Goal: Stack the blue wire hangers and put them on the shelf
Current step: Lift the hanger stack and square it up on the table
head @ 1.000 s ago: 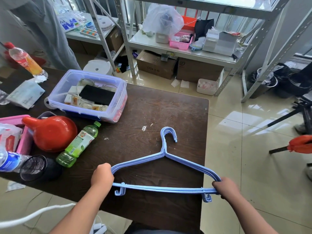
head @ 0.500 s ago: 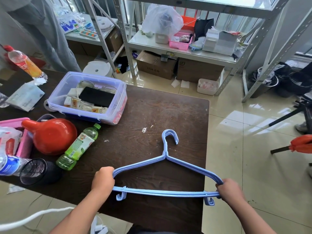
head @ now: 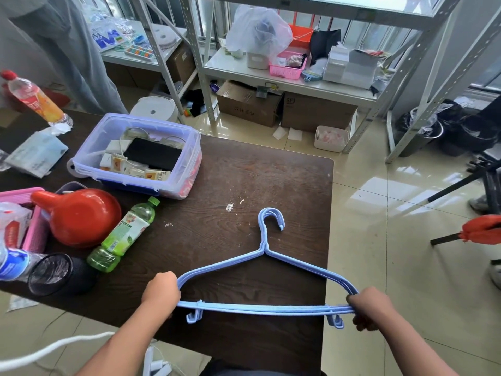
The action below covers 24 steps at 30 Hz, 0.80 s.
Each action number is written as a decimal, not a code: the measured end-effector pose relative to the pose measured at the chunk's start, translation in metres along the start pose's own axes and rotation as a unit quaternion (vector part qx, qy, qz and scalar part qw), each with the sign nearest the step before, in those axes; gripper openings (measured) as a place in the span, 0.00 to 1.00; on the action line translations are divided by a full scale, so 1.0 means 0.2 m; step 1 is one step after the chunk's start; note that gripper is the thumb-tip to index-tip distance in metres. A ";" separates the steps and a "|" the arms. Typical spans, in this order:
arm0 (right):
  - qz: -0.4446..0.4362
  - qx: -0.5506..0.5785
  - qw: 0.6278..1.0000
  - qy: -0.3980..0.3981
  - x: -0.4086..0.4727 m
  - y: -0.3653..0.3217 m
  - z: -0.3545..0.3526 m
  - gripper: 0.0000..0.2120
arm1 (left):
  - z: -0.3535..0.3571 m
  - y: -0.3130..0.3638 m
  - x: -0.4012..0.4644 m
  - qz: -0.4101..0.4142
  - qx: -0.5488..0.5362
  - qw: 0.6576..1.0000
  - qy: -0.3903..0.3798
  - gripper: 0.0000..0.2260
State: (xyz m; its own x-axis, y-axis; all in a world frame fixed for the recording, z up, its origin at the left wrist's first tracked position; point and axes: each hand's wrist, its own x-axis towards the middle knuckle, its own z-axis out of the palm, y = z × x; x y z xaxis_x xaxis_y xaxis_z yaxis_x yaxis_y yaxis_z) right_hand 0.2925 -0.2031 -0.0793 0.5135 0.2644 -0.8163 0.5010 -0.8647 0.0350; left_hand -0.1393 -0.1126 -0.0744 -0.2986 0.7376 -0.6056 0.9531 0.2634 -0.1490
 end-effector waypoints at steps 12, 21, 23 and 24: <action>-0.012 -0.053 0.998 -0.014 0.05 -0.02 0.01 0.14 | 0.00 0.02 0.01 0.014 0.012 1.000 -0.022 0.06; -0.010 -0.105 0.994 -0.037 0.04 -0.06 -0.03 0.15 | -0.05 0.01 0.03 0.000 -0.029 0.997 -0.065 0.03; -0.012 -0.116 0.992 -0.042 0.05 -0.06 -0.03 0.14 | -0.04 0.02 0.03 -0.002 -0.029 0.997 -0.068 0.03; -0.014 -0.118 0.992 -0.042 0.05 -0.06 -0.03 0.14 | -0.04 0.02 0.03 -0.002 -0.028 0.997 -0.068 0.03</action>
State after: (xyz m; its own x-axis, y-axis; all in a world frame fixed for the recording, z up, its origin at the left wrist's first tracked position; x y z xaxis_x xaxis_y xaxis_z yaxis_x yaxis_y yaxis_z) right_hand 0.2955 -0.1875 -0.0842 0.4426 0.2415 -0.8636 0.6683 -0.7310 0.1381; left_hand -0.1378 -0.1018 -0.0724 -0.2891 0.6461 -0.7064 0.9465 0.3034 -0.1099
